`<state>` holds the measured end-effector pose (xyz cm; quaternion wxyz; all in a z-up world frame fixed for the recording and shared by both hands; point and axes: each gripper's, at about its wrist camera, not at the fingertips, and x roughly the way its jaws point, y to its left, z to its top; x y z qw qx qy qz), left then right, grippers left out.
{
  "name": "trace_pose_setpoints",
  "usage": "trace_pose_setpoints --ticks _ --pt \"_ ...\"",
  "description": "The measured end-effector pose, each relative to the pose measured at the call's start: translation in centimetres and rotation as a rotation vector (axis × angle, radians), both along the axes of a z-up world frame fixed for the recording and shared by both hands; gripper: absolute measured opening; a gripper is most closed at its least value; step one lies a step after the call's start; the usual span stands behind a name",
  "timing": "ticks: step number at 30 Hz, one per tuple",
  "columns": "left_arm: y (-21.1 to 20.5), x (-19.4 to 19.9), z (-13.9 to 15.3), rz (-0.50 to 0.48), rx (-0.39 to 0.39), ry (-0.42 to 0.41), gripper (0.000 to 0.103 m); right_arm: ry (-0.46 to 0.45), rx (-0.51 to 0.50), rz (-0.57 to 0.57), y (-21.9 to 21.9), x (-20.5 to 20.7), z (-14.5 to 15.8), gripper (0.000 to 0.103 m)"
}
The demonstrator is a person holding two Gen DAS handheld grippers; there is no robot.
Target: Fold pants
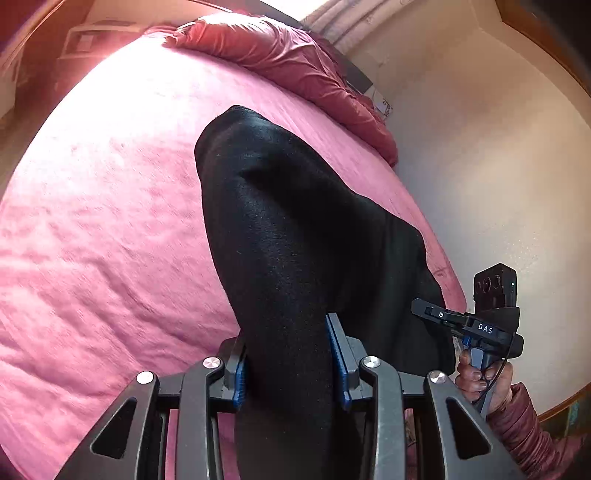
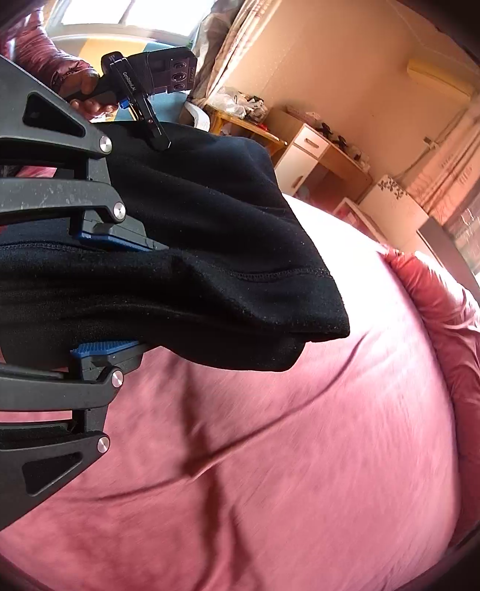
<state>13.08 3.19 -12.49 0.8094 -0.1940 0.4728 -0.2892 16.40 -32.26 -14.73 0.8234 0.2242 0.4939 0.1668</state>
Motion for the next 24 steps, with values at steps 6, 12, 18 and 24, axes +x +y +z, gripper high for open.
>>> trace_pose_setpoints --ticks 6,12,18,24 --pt "3.8 5.3 1.1 0.091 0.052 -0.016 0.036 0.001 -0.002 0.051 4.7 8.1 0.2 0.039" --pt "6.1 10.3 0.1 0.15 0.096 0.014 0.037 0.025 -0.019 0.077 7.9 14.0 -0.9 0.039" --pt "5.2 12.6 -5.3 0.196 0.184 0.131 0.045 0.13 -0.076 0.064 8.8 16.1 -6.4 0.046" --pt "5.1 11.8 -5.8 0.245 0.178 0.094 0.051 0.107 -0.045 0.065 8.9 15.9 -7.0 0.049"
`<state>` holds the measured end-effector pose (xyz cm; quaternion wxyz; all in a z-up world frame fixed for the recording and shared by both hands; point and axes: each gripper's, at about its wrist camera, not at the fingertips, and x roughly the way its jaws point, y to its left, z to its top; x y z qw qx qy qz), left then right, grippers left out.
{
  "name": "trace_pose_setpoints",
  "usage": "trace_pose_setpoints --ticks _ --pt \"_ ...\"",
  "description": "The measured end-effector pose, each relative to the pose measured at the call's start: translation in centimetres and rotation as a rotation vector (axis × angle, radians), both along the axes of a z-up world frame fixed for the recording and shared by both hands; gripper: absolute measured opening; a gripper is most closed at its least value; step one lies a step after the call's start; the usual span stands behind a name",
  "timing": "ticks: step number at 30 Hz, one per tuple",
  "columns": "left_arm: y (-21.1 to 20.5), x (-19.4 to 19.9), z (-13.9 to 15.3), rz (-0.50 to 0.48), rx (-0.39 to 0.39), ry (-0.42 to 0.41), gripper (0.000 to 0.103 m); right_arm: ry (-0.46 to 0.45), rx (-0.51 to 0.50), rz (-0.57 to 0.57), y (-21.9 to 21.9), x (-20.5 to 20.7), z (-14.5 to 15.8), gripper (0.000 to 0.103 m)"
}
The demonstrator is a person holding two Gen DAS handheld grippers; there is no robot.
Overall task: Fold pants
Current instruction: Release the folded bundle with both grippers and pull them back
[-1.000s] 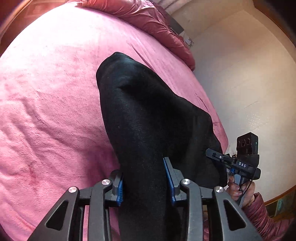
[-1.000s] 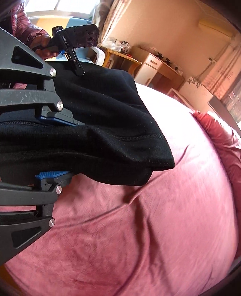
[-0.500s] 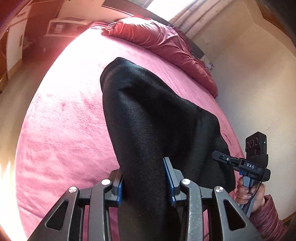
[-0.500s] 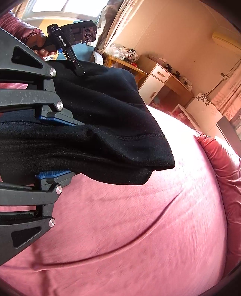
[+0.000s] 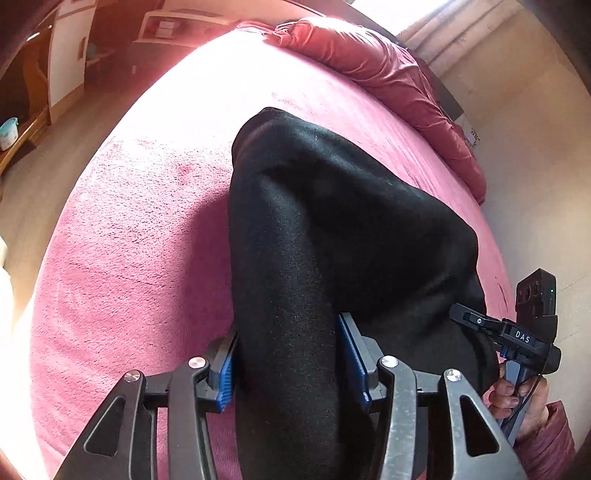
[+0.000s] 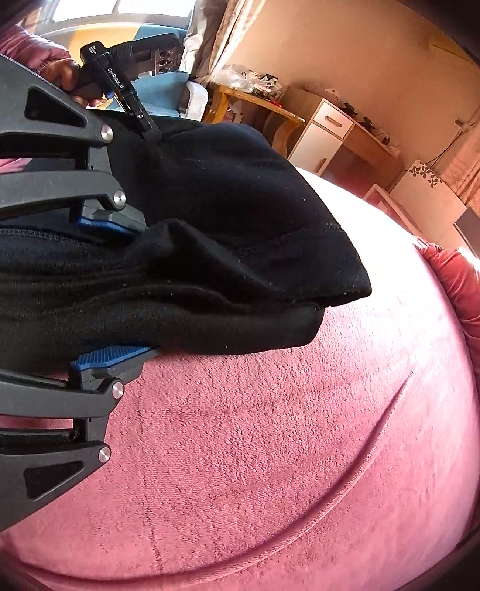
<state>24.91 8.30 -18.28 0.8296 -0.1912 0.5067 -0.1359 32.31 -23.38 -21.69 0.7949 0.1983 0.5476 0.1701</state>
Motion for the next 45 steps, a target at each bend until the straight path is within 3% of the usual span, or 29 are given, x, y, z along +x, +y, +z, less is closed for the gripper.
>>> trace_pose_setpoints --ticks 11,16,24,32,37,45 --pt "-2.1 -1.1 2.2 0.05 0.174 -0.084 0.051 -0.005 -0.036 -0.03 0.6 -0.9 0.8 0.055" --pt "-2.2 -2.1 2.8 0.062 0.206 -0.106 0.051 0.009 -0.047 -0.066 0.4 -1.3 1.2 0.066" --pt "-2.1 -4.1 4.8 0.066 0.246 -0.181 0.051 -0.002 -0.05 -0.074 -0.1 -3.4 2.7 0.066" --pt "-2.6 -6.6 6.6 0.065 0.253 -0.238 0.051 -0.063 -0.02 -0.081 -1.6 -8.1 4.1 0.066" --pt "-3.0 -8.9 7.1 0.06 0.261 -0.255 0.051 -0.11 -0.1 -0.097 -1.2 -11.5 5.4 0.066" --pt "-3.8 -13.7 7.0 0.101 0.261 -0.251 0.051 -0.274 -0.357 -0.1 3.2 -17.3 8.3 0.068"
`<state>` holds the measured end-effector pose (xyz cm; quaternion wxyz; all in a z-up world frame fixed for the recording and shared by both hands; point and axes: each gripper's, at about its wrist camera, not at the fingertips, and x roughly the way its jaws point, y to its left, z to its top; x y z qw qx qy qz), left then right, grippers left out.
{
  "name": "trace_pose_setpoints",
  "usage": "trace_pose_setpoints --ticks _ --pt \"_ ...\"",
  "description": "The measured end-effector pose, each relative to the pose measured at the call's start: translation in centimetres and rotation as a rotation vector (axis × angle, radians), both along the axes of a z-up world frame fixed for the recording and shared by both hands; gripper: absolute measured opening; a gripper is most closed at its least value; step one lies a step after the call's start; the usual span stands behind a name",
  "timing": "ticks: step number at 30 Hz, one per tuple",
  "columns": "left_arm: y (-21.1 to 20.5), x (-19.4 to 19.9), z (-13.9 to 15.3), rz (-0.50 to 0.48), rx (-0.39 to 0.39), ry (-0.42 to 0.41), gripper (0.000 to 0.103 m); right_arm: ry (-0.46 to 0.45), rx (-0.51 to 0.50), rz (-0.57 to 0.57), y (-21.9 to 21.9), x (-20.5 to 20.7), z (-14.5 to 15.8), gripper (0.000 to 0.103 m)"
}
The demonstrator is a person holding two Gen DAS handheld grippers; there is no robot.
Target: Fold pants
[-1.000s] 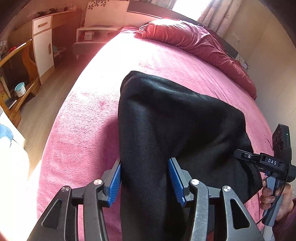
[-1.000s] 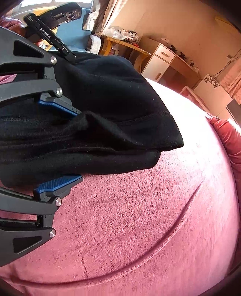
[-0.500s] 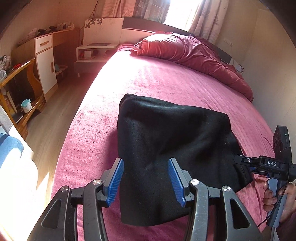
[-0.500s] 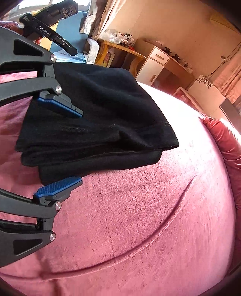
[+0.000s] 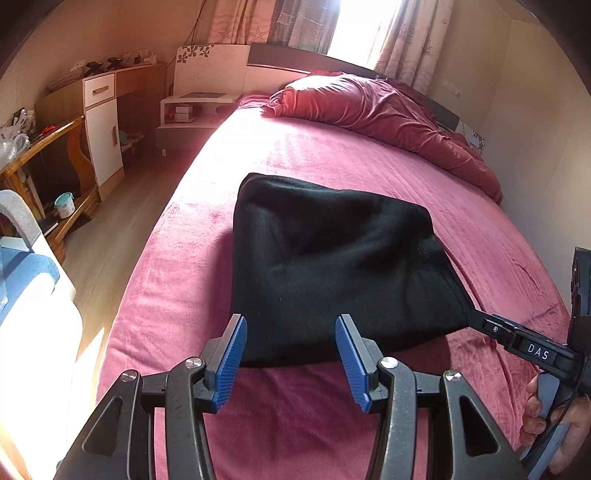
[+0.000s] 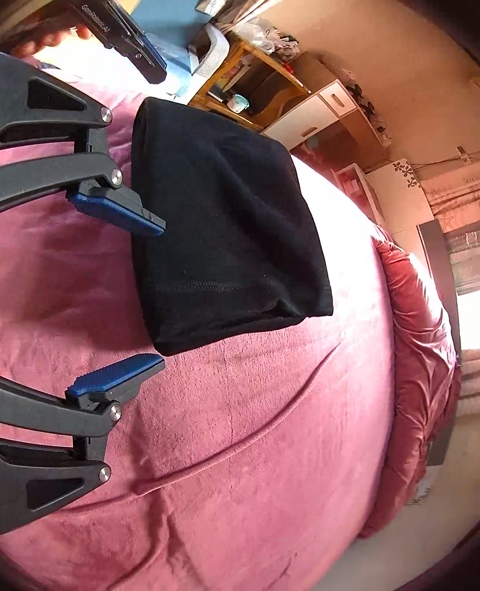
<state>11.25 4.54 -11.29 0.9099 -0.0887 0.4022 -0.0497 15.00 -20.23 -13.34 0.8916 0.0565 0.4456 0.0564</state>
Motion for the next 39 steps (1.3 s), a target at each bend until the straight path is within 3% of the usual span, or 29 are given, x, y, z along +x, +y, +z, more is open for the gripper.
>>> trace_pose_setpoints --ticks 6,10,16,19,22,25,39 --pt "0.2 -3.6 0.1 0.062 0.017 -0.015 0.051 -0.057 -0.064 -0.045 3.1 -3.6 1.4 0.068" --pt "0.7 -5.3 1.3 0.09 0.036 -0.05 0.066 -0.078 -0.104 -0.072 5.0 -5.2 2.7 0.068" --pt "0.7 -6.7 2.6 0.104 0.02 -0.081 0.068 -0.148 -0.165 -0.077 6.3 -7.2 4.1 0.069" --pt "0.3 -7.1 2.7 0.115 0.047 -0.085 0.07 -0.176 -0.186 -0.093 6.5 -8.0 4.8 0.071" --pt "-0.5 -7.3 2.9 0.138 0.126 -0.092 0.073 -0.205 -0.203 -0.102 6.5 -8.6 5.4 0.071" --pt "-0.9 -7.5 3.2 0.156 0.168 -0.094 0.073 -0.227 -0.214 -0.105 6.5 -9.1 5.9 0.072" --pt "-1.0 -9.2 6.6 0.195 0.16 -0.218 0.073 -0.333 -0.222 -0.113 6.7 -10.7 9.2 0.076"
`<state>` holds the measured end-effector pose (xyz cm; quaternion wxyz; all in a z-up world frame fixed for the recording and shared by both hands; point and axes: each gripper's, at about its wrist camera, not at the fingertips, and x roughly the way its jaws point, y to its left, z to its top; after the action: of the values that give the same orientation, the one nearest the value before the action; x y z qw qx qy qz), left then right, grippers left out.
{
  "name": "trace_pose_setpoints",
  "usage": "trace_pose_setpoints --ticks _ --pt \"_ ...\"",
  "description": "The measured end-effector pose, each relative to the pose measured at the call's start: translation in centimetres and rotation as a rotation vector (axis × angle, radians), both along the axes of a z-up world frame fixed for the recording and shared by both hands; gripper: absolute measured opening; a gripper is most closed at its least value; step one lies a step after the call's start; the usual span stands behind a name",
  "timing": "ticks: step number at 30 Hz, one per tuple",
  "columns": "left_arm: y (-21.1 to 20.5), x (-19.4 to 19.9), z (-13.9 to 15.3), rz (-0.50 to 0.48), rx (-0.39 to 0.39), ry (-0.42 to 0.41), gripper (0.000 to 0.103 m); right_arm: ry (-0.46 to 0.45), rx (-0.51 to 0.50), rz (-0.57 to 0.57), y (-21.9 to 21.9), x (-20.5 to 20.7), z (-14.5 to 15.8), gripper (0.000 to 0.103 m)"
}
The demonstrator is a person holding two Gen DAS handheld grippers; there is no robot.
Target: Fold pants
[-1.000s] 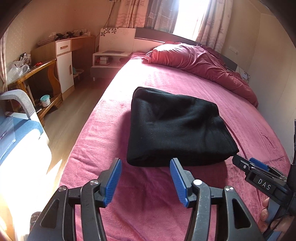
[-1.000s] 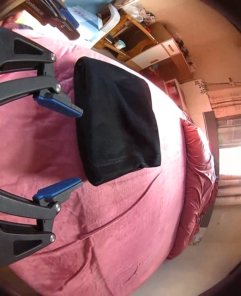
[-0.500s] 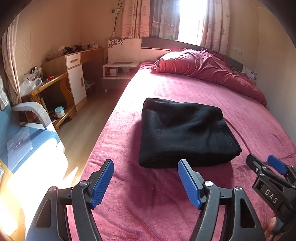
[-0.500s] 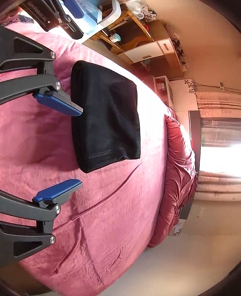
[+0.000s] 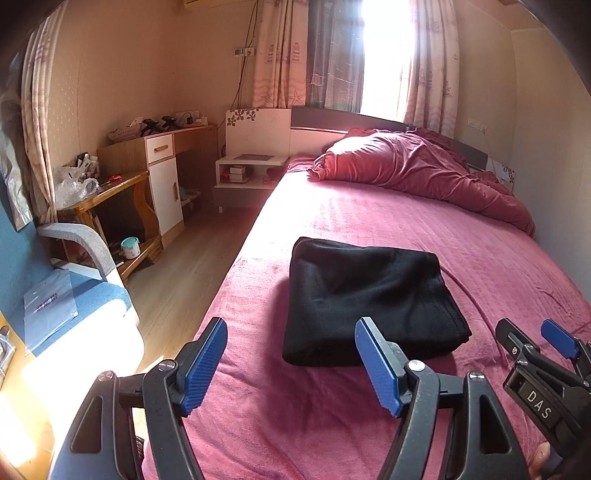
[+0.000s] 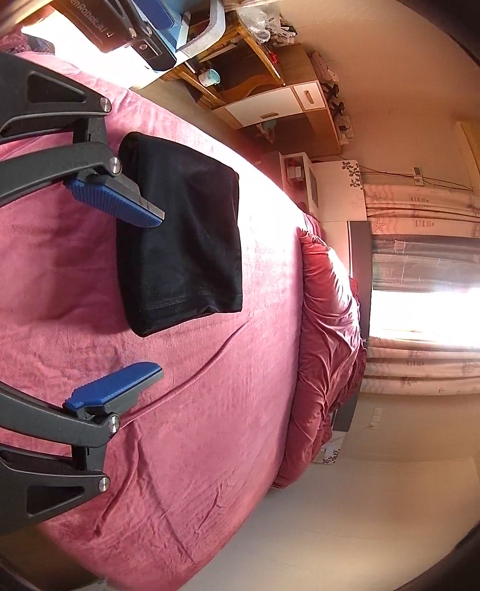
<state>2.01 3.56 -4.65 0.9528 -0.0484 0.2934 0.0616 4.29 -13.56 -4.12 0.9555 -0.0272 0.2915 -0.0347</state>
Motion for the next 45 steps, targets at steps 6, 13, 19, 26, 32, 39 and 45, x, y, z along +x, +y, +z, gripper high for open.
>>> trace_pose_setpoints --ticks 6,13,19,26,32,39,45 --pt "-0.43 -0.21 0.15 -0.023 0.007 -0.003 0.073 -0.004 -0.005 0.009 0.12 -0.1 0.16 0.077" --pt "-0.54 -0.52 0.33 -0.023 0.008 -0.012 0.073 -0.003 -0.005 0.01 0.09 -0.12 0.16 0.077" --pt "-0.63 -0.65 0.32 -0.023 0.006 -0.012 0.073 0.004 -0.002 0.011 0.05 -0.11 0.09 0.077" --pt "-0.84 -0.78 0.36 -0.024 0.005 -0.009 0.073 0.003 -0.002 0.008 -0.01 -0.18 -0.02 0.077" --pt "-0.89 -0.83 0.3 -0.03 -0.002 -0.002 0.073 0.013 -0.004 0.01 -0.01 -0.15 -0.23 0.078" --pt "-0.76 -0.77 0.37 -0.028 -0.002 -0.004 0.073 0.017 0.0 0.007 -0.06 -0.05 -0.42 0.078" --pt "-0.71 -0.8 0.32 -0.029 -0.003 0.003 0.073 0.026 -0.007 0.014 -0.23 0.1 -0.79 0.079"
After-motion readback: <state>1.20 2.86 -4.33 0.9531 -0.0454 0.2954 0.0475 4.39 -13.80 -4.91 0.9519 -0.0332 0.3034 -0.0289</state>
